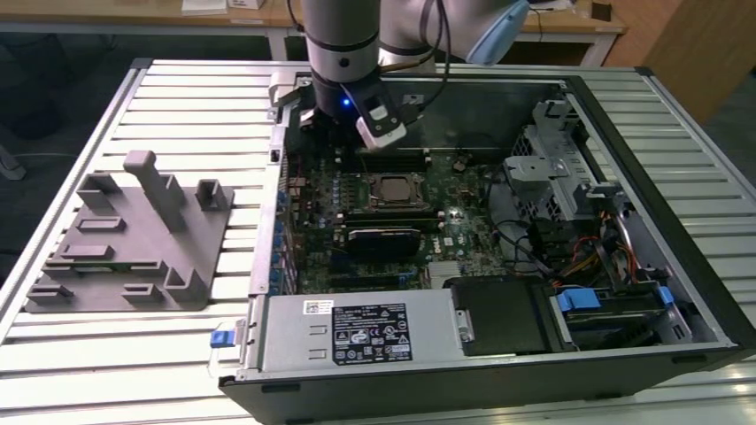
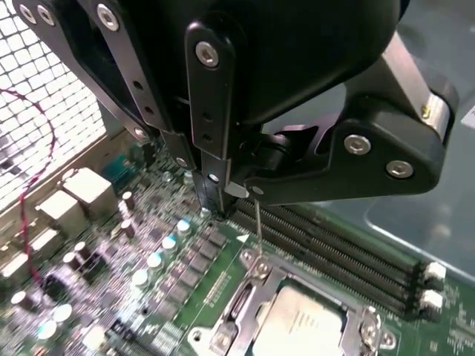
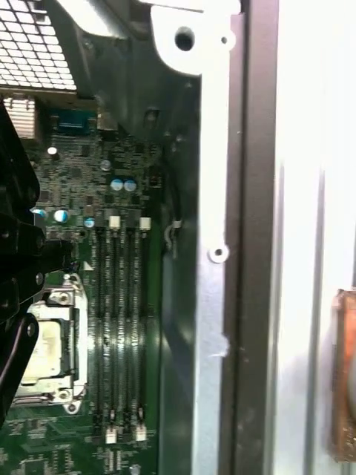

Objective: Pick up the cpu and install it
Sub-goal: 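Install the first cpu locking lever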

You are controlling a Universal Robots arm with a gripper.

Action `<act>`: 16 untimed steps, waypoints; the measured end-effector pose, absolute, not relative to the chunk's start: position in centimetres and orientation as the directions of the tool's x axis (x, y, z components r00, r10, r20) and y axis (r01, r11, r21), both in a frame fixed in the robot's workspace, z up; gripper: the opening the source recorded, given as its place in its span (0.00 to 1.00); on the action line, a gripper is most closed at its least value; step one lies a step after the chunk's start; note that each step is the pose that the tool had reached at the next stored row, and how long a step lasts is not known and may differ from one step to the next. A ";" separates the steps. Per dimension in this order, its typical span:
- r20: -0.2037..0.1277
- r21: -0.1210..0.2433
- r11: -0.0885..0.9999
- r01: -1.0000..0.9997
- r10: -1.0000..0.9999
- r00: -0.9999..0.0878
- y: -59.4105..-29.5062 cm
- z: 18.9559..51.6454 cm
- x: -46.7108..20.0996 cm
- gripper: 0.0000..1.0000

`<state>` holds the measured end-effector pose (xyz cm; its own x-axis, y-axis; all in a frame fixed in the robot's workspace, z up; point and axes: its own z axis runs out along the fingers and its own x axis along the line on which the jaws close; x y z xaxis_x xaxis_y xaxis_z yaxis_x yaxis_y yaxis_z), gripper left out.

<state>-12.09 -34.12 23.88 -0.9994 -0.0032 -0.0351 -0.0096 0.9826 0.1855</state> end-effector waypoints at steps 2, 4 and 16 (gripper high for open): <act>-0.035 0.202 0.979 -0.010 -0.003 -0.999 -34.1 23.9 -12.1 0.11; -0.035 0.207 0.978 -0.010 -0.002 -0.999 -34.1 23.9 -12.1 0.11; -0.035 0.218 0.976 -0.010 -0.002 -0.999 -34.1 23.9 -12.1 0.11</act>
